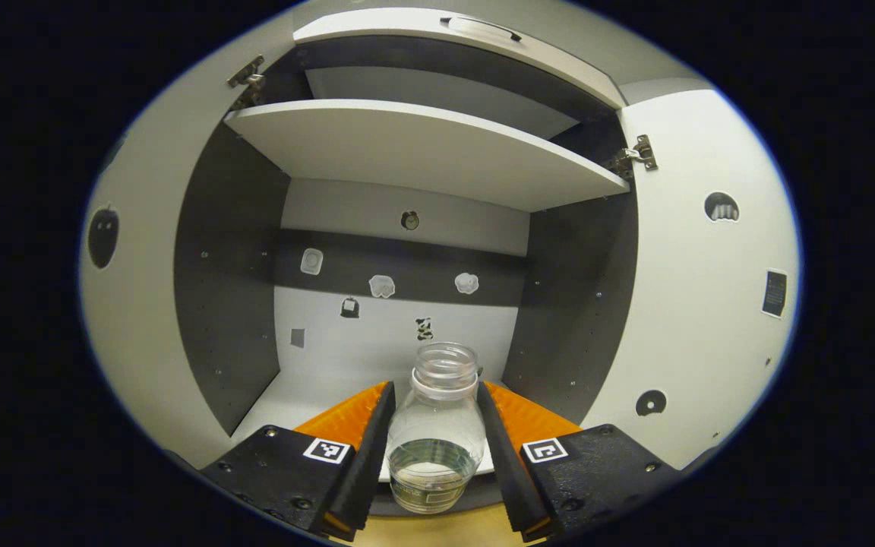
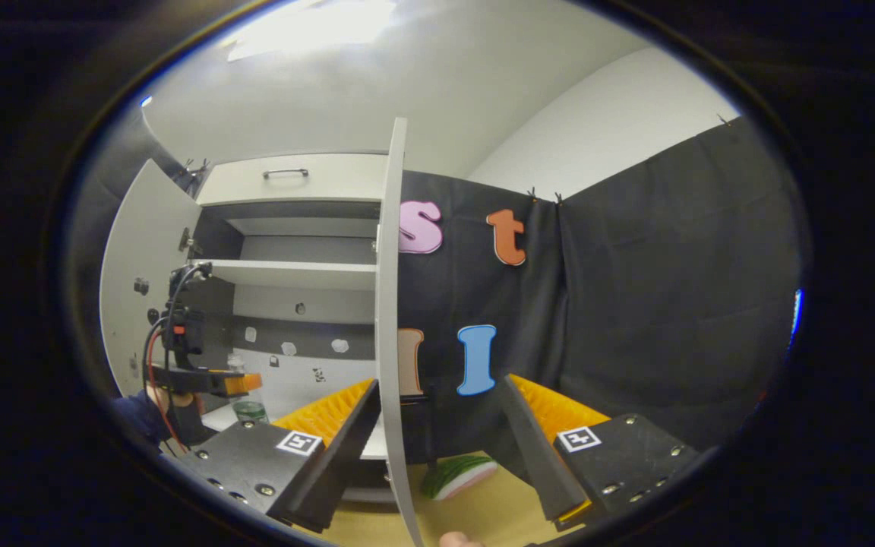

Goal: Grasp the bottle in the cabinet with the left hand and place it on the coaster, then close the right door with the right hand and the left door with the left hand.

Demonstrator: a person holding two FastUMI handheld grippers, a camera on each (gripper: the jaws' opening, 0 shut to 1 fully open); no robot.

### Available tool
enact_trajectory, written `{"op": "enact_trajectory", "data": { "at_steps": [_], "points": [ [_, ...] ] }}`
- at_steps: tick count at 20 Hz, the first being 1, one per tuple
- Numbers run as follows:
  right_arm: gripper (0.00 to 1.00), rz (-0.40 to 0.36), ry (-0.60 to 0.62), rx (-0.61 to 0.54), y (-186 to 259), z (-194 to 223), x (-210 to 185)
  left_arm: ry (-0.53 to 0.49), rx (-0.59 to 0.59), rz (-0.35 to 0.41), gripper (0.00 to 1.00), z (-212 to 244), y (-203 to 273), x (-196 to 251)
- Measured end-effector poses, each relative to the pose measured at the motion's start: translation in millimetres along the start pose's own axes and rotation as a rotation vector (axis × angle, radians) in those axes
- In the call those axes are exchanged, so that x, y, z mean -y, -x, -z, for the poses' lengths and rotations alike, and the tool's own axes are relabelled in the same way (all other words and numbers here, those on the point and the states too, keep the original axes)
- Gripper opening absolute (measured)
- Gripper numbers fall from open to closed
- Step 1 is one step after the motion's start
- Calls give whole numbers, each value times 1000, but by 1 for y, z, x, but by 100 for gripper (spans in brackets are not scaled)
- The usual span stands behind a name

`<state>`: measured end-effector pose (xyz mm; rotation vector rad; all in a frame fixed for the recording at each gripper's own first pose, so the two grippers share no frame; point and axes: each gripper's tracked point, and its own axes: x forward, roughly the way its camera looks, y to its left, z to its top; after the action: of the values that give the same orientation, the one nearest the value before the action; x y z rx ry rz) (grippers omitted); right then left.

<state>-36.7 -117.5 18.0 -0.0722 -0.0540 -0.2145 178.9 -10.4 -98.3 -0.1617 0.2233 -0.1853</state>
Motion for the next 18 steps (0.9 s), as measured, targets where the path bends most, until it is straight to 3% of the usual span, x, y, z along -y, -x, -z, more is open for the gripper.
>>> {"op": "enact_trajectory", "data": {
  "at_steps": [8, 18],
  "points": [
    [97, 1, 2, 24, 3, -9, 7, 77, -67, 81, 68, 95, 68, -3],
    [97, 39, 25, 47, 13, -19, 19, 126, -242, 62, 69, 231, 105, -24]
  ]
}}
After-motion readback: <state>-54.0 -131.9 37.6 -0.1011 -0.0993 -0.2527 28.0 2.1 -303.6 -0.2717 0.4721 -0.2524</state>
